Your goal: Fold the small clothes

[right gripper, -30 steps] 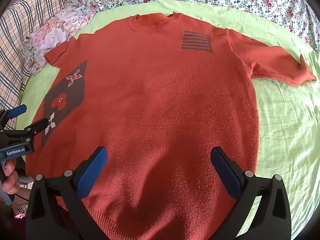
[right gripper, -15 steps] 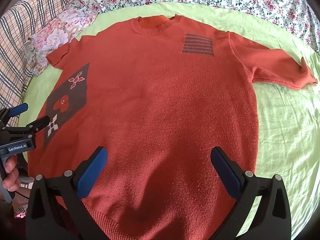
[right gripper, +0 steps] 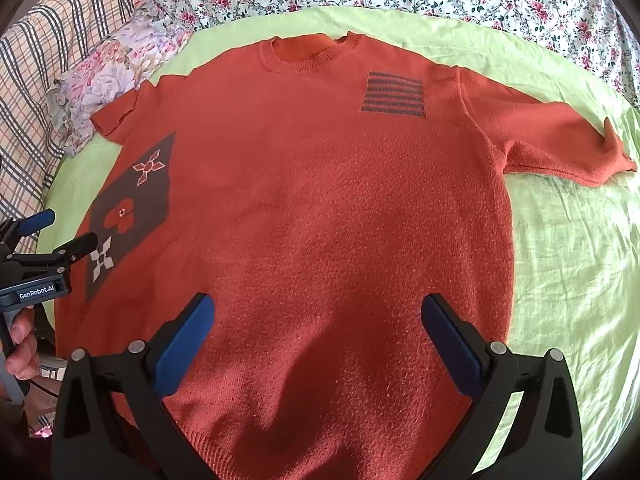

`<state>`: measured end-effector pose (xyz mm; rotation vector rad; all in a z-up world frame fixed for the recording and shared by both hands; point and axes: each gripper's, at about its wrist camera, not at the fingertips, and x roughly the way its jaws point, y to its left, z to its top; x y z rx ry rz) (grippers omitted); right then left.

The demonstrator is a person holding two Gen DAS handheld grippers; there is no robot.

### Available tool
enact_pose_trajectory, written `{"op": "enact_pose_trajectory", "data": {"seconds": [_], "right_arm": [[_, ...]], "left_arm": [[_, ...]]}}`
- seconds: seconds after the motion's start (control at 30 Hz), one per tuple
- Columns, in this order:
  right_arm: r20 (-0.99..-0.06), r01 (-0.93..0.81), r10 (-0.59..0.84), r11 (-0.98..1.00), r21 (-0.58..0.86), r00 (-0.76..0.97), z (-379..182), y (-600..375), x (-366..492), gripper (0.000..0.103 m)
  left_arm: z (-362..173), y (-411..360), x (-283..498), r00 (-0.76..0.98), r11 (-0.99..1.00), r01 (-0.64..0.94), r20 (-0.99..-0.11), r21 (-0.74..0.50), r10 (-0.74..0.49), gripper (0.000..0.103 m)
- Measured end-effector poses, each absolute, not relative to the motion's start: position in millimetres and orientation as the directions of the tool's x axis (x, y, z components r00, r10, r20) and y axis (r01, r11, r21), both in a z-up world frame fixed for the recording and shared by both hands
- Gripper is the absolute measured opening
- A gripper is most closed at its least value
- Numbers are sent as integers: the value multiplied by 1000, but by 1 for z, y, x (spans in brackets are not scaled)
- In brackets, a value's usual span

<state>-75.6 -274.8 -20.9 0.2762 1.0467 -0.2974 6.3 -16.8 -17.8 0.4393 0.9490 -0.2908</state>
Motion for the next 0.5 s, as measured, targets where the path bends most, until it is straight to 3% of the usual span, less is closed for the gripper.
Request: {"op": "enact_pose_trajectory", "data": {"seconds": [0.5], "right_arm": [[-844, 408, -131, 906, 112, 521, -14, -301, -85, 102]], "left_arm": [[-22, -30, 18, 533, 871, 435, -845, 229, -44, 101]]}}
